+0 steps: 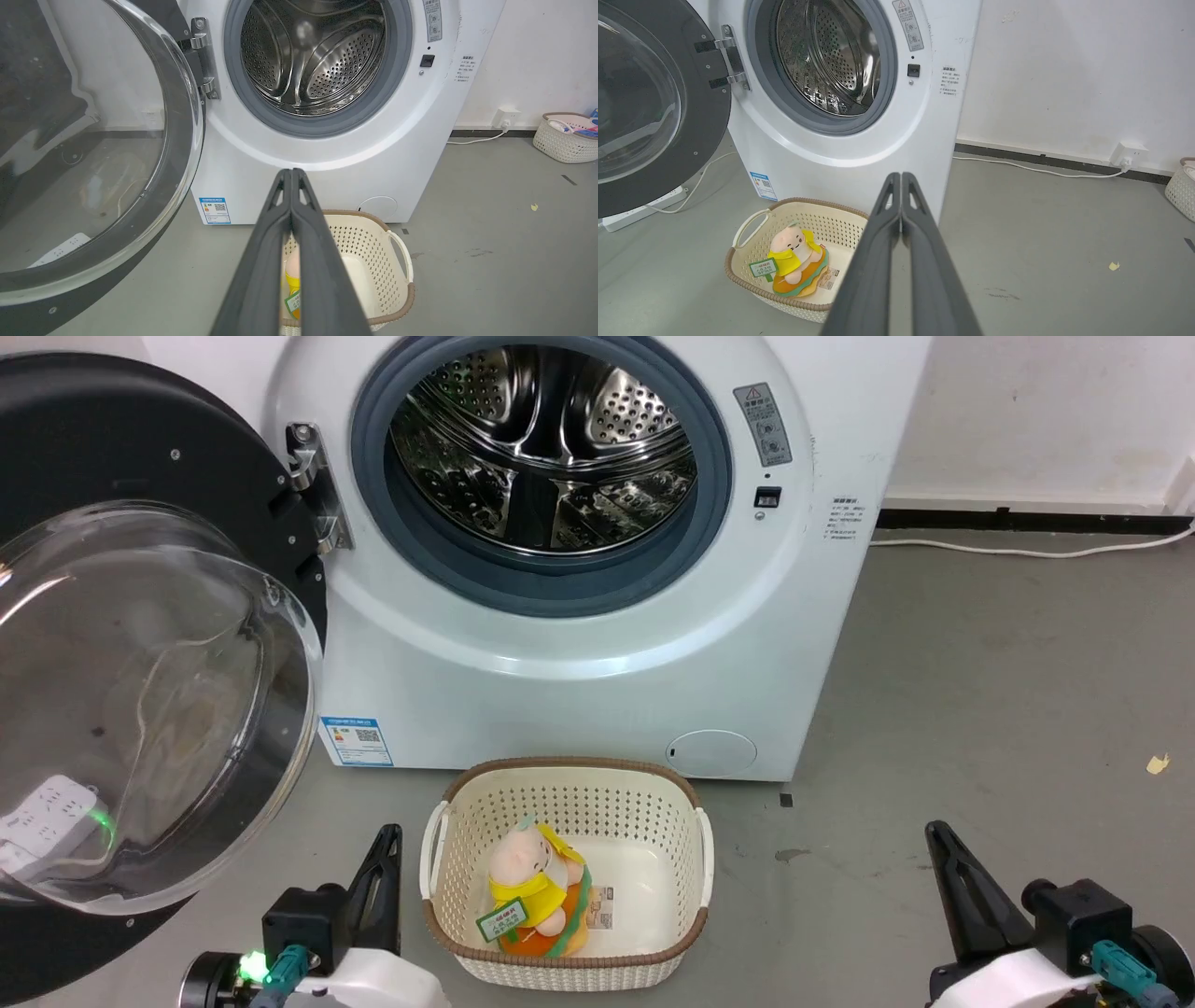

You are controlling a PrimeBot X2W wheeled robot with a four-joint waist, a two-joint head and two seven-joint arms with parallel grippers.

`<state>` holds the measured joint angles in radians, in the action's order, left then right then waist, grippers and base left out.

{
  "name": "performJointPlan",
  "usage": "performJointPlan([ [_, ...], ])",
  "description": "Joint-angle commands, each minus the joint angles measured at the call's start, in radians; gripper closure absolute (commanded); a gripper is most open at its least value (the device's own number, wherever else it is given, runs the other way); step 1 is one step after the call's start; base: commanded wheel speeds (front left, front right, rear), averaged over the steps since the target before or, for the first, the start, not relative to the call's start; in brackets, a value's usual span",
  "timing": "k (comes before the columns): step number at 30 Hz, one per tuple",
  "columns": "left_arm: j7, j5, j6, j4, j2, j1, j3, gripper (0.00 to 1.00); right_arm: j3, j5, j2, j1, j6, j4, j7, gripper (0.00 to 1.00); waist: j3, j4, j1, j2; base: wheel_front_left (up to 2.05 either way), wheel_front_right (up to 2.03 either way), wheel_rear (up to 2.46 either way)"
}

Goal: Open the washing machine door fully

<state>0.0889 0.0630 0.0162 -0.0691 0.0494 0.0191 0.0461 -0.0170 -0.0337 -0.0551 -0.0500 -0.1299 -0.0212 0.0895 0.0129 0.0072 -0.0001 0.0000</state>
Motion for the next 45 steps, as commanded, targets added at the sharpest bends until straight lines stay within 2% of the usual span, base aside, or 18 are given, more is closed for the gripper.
performJointPlan([
  [1,-0.004,-0.007,-0.006,0.008,0.001,-0.012,-0.006,1.00,0.002,0.005,0.003,0.018,0.000,0.006,-0.004,1.00,0.000,0.000,0.0001,0.0000,0.00,0.00,0.00],
  [45,-0.089,-0.063,-0.016,0.069,0.001,-0.019,-0.046,1.00,0.017,0.034,0.005,0.050,-0.001,0.021,-0.089,1.00,-0.013,-0.007,0.0001,0.0000,0.00,0.00,0.00],
])
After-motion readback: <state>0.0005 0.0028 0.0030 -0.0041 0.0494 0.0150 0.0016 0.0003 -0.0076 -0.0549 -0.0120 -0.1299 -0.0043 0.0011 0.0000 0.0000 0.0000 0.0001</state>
